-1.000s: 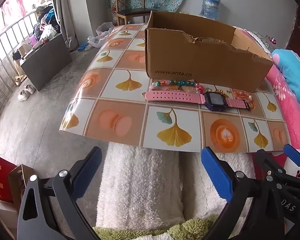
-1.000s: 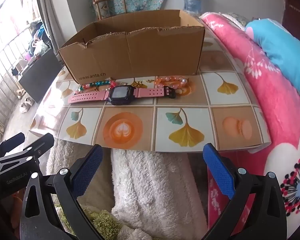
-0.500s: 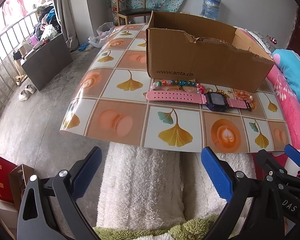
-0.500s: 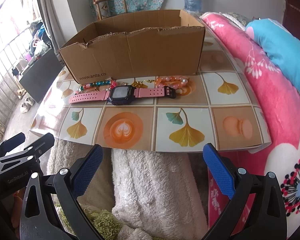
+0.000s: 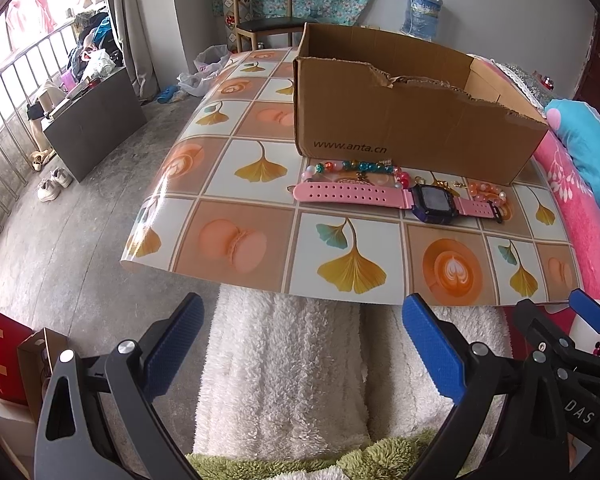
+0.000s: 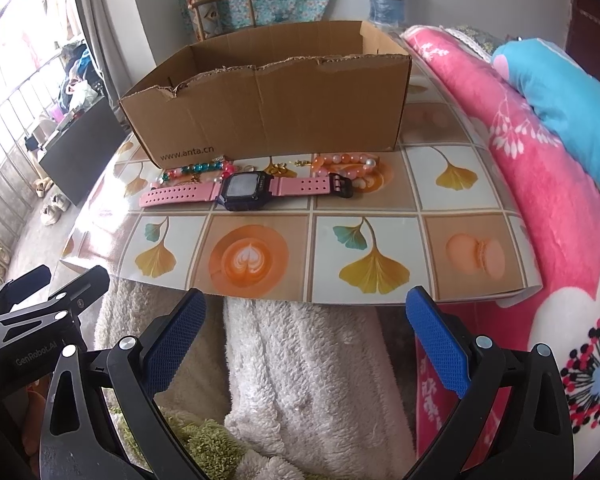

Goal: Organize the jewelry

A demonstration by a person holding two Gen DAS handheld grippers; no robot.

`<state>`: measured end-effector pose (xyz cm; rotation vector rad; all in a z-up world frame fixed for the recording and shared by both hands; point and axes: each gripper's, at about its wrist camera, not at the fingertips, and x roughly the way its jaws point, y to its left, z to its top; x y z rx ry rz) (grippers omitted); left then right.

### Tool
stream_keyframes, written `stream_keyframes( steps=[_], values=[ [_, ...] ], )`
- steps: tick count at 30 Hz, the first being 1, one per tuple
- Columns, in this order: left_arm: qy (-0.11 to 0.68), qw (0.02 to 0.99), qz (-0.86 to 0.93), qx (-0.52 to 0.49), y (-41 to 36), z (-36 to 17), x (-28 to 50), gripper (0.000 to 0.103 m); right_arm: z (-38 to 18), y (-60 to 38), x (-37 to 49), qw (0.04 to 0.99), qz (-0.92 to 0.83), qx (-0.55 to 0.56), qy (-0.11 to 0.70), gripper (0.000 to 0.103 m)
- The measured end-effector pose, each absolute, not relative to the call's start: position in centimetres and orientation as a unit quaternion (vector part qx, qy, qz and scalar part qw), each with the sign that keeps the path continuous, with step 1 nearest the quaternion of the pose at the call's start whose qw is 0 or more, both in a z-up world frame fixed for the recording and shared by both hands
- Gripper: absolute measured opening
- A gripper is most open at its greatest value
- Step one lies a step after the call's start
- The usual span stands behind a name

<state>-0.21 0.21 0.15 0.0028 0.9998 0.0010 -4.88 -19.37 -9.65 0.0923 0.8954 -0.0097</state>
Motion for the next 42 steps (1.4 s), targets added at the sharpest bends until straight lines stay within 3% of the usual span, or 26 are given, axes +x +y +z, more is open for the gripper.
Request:
stream_keyframes(
  steps=[42],
  values=[
    [0.476, 0.879, 0.005, 0.004, 0.6, 0.65, -0.23, 0.097, -9.52, -19.86, -4.95, 0.9, -0.002, 0.051, 0.433, 0.096]
  ],
)
